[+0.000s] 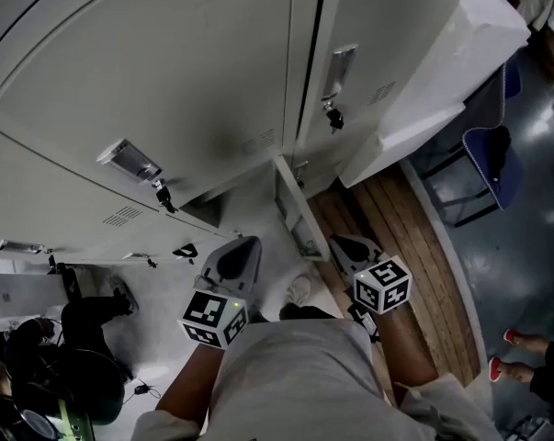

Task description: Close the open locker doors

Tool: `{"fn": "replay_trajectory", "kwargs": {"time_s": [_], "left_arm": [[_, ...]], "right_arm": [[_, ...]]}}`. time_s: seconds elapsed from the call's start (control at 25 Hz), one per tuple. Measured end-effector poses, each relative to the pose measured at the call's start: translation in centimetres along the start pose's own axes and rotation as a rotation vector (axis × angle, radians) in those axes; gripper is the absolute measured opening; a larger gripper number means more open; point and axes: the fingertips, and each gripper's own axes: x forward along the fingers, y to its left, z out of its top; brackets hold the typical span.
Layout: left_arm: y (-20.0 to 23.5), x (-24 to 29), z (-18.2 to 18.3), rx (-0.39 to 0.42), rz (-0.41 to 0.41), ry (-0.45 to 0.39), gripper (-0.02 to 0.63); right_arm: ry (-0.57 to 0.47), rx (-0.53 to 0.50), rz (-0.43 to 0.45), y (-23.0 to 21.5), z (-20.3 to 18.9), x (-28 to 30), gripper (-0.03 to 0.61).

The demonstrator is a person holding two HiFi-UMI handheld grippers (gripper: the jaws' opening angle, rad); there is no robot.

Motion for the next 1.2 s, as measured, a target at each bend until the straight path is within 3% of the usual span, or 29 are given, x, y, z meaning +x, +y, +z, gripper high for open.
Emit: {"fn": "replay_trajectory", "kwargs": {"time_s": [0.68,1.2], "left_arm": [[5.4,-4.4,-0.1,0.001,0.005,0.007,0.014],[9.0,-7.9,-0.2,-0.013,0.060,-0.003,0.014]], "right_arm": [[0.008,-0.016,0.010,6.1,0.8,4.2,0.028],[0.021,-0.032,0.068,10.2,1.3,7.8,0.028]]}}
